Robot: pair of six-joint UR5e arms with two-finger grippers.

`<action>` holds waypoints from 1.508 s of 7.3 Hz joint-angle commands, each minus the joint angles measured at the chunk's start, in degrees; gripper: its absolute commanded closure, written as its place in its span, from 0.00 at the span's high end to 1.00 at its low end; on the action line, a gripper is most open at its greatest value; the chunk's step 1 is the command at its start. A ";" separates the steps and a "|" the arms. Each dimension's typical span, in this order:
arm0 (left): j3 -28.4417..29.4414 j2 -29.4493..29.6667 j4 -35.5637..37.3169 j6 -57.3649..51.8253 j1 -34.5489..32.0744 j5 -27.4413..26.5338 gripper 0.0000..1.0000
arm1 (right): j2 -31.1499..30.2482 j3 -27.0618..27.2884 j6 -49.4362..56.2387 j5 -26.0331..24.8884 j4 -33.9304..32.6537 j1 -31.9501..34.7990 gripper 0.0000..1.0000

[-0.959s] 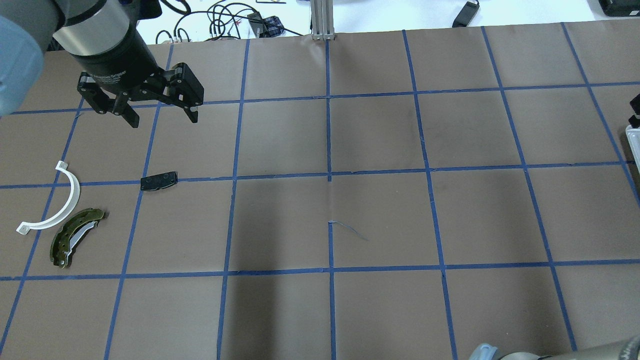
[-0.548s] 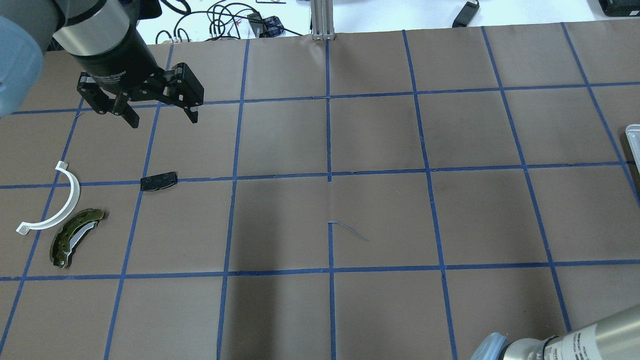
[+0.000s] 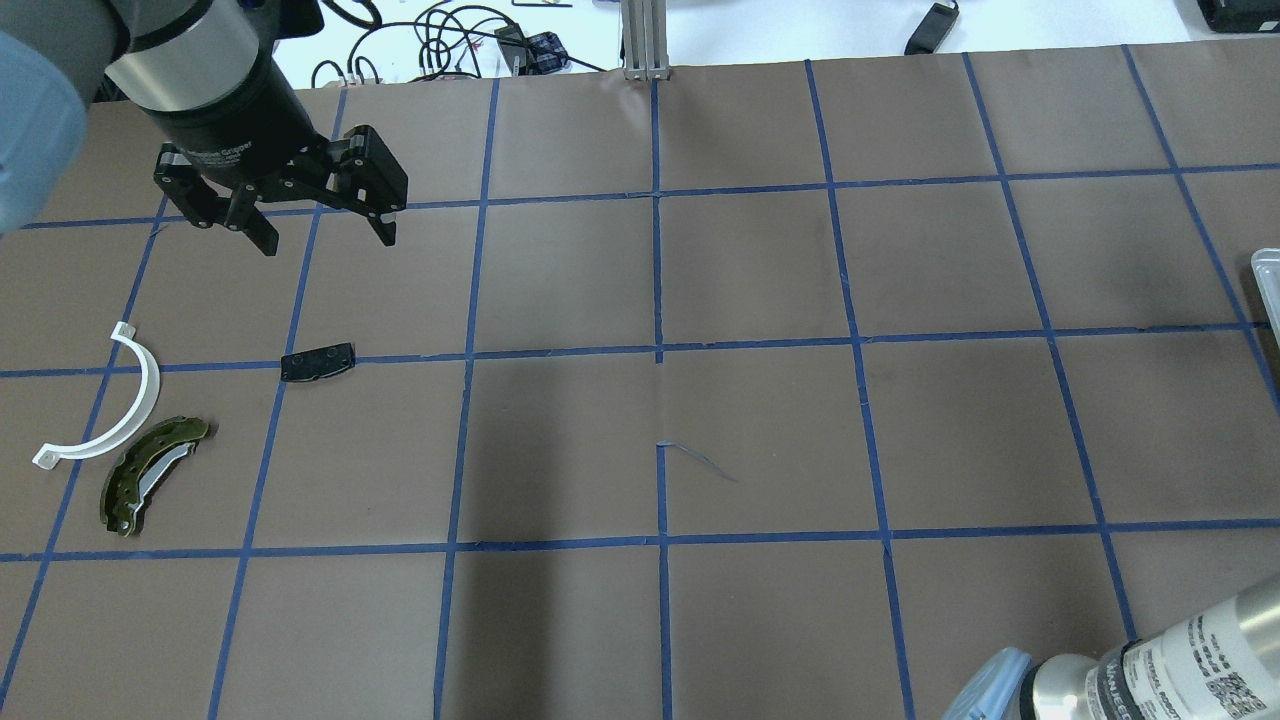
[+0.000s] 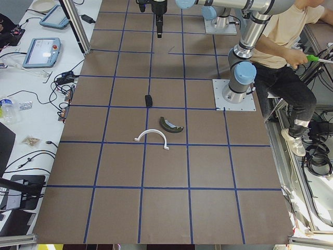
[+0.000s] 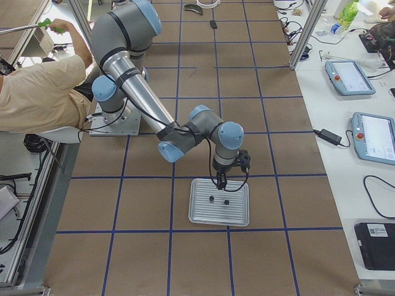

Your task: Place bearing gear from tray to pile

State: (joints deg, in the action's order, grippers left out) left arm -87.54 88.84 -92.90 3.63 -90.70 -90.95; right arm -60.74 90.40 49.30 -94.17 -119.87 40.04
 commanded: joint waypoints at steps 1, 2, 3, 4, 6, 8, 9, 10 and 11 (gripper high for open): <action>0.00 0.11 0.00 -0.02 -0.09 -0.02 1.00 | 3.25 -0.40 0.10 0.04 -3.77 -1.37 0.96; 0.00 0.11 0.00 0.06 0.00 0.07 1.00 | 4.04 -0.40 0.10 0.04 -3.80 -1.37 0.93; 0.00 0.11 0.00 -0.02 0.00 0.07 1.00 | 4.05 -0.22 0.01 0.04 -3.80 -1.37 0.92; 0.00 0.02 0.00 0.06 0.00 -0.02 1.00 | 4.22 -0.14 -0.16 0.04 -3.80 -1.37 0.82; 0.00 0.02 0.00 -0.02 0.00 0.07 1.00 | 4.92 -0.14 -0.34 -0.13 -3.97 -1.46 0.80; 0.00 0.02 0.00 -0.02 0.00 0.07 1.00 | 5.45 -0.22 -0.17 -0.14 -4.50 -1.54 0.77; 0.00 0.02 0.00 0.06 0.00 0.07 1.00 | 5.45 -0.14 0.09 -0.66 -4.50 -1.63 0.74; 0.00 -0.07 0.00 -0.02 0.00 -0.02 1.00 | 5.45 -0.05 0.10 -0.75 -4.50 -1.63 0.71; 0.00 -0.07 0.00 -0.02 0.00 0.07 1.00 | 5.63 -0.05 0.01 -0.75 -4.50 -1.63 0.68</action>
State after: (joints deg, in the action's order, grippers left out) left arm -87.54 88.80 -92.90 3.63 -90.70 -90.91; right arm -55.24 90.31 49.33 -94.83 -124.35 38.43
